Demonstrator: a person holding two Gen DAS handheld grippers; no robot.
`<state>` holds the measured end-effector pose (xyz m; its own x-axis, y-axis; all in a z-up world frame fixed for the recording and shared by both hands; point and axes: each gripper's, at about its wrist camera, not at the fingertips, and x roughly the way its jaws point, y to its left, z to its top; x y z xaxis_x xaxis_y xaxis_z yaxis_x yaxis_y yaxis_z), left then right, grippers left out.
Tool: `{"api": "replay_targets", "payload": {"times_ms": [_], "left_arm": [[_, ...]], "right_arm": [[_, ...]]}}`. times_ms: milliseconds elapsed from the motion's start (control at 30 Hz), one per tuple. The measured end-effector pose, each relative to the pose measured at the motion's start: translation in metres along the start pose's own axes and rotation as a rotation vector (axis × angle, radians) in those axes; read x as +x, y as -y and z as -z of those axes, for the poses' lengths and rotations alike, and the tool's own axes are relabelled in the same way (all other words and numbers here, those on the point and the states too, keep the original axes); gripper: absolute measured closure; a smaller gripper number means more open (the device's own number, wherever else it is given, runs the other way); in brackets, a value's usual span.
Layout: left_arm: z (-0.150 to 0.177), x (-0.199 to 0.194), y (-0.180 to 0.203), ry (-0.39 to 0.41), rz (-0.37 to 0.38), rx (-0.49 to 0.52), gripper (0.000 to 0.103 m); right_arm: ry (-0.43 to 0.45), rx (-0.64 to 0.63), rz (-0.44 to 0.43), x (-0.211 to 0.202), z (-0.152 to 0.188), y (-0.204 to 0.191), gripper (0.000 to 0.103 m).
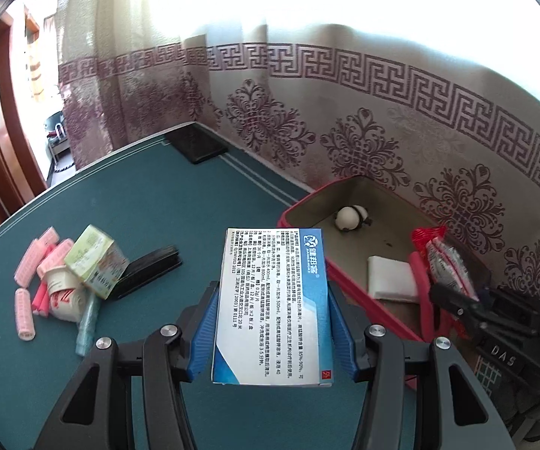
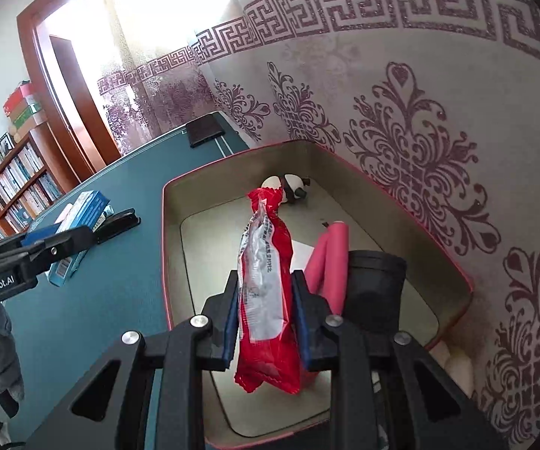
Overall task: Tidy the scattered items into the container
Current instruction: 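Carry snack bag in right gripper and medicine box in left gripper over red tin, then open right gripper dropping snack bag into tin while left gripper releases medicine box, then withdraw both grippers from the tin back toward the remaining items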
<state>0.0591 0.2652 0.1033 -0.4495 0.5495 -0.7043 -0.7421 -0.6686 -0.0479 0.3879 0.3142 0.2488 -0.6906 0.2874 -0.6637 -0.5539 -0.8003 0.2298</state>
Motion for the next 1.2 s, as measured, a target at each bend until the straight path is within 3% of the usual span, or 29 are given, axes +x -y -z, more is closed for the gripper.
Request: {"api": "replay_targets", "payload": {"times_ms": [300,367,400,567,1200], "left_arm": [[-0.039,0.018,0.056,0.048,0.083,0.086,0.047],[-0.045,0.022,0.058,0.047,0.112,0.066,0.039],[-0.046,0.024,0.057,0.043,0.125,0.053,0.023],[-0.038,0.025,0.045,0.034,0.114,0.02,0.02],[0.019,0.011,-0.046,-0.021,-0.008,-0.198,0.02]], "right_arm": [[0.009,0.003,0.019,-0.006,0.002,0.01,0.075],[0.009,0.018,0.028,-0.006,0.002,0.013,0.073],[0.007,0.023,0.025,-0.005,0.002,0.014,0.072],[0.027,0.021,0.039,-0.007,0.003,0.013,0.041],[0.03,-0.031,0.006,-0.005,0.003,-0.031,0.032]]}}
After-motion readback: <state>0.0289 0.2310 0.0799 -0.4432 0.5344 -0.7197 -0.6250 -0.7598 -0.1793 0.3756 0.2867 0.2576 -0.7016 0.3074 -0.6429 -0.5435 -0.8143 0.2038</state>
